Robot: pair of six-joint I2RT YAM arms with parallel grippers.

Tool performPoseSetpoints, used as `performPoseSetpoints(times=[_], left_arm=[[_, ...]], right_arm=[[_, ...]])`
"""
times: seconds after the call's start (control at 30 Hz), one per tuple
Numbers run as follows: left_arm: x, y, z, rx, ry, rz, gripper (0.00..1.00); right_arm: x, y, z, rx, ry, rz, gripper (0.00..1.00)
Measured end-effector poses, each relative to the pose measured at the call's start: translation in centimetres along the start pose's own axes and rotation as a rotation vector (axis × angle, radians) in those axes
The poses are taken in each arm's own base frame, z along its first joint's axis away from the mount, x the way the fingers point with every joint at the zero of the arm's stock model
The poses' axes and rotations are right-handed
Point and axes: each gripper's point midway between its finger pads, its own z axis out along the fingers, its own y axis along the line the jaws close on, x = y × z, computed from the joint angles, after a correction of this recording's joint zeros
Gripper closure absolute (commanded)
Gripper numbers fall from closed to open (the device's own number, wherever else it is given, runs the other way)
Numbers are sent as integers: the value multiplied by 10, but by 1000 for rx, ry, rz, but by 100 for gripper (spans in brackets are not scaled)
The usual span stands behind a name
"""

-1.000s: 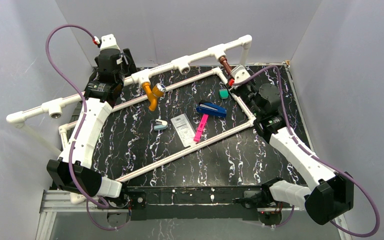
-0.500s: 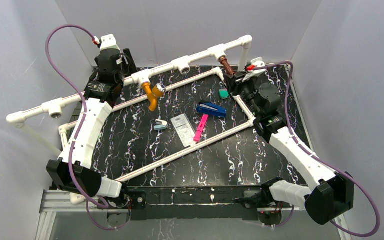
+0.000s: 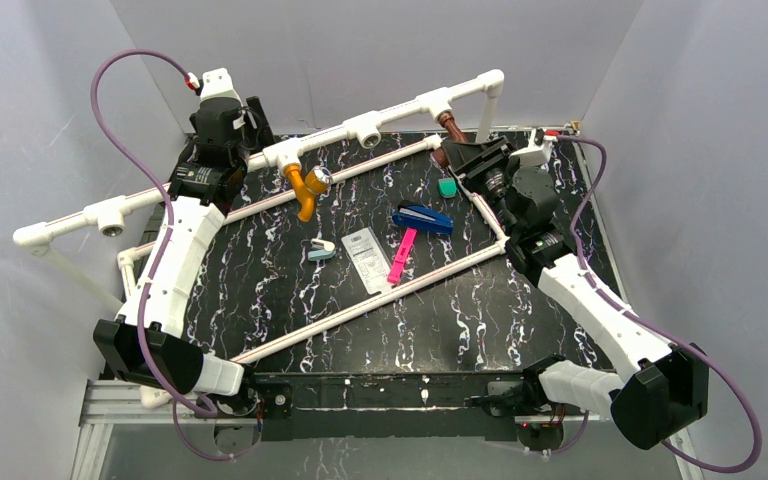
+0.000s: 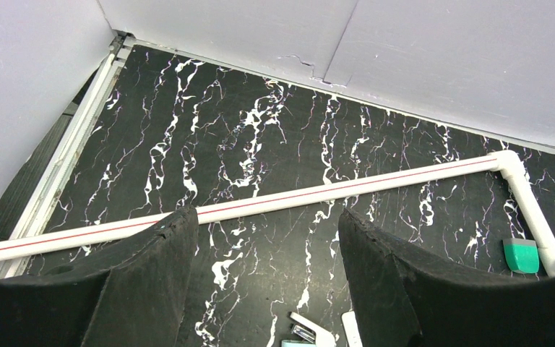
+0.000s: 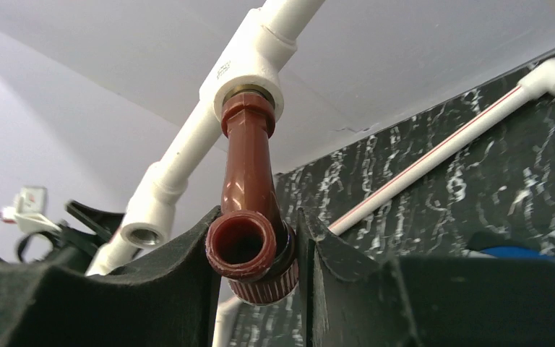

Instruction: Install the water faucets

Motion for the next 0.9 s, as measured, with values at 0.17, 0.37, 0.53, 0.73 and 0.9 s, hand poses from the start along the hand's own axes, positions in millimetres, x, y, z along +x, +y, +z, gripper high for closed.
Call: performPoseSetpoints(times=[0.17, 0.37, 0.53, 0.73, 0.9], left_arm=[[0, 0, 0, 0, 0, -1, 31], [0, 0, 0, 0, -2, -1, 31], [0, 0, 0, 1, -2, -1, 31], [0, 0, 0, 1, -2, -1, 31], [0, 0, 0, 1, 0, -1, 31]], right_arm=[[0, 5, 0, 40, 9, 215, 99], [0, 10, 0, 73, 16, 465, 99], [-1, 13, 0, 90, 17, 610, 99], [-2, 14, -1, 113, 19, 679, 86], [-2, 14, -3, 119, 18, 691, 59]])
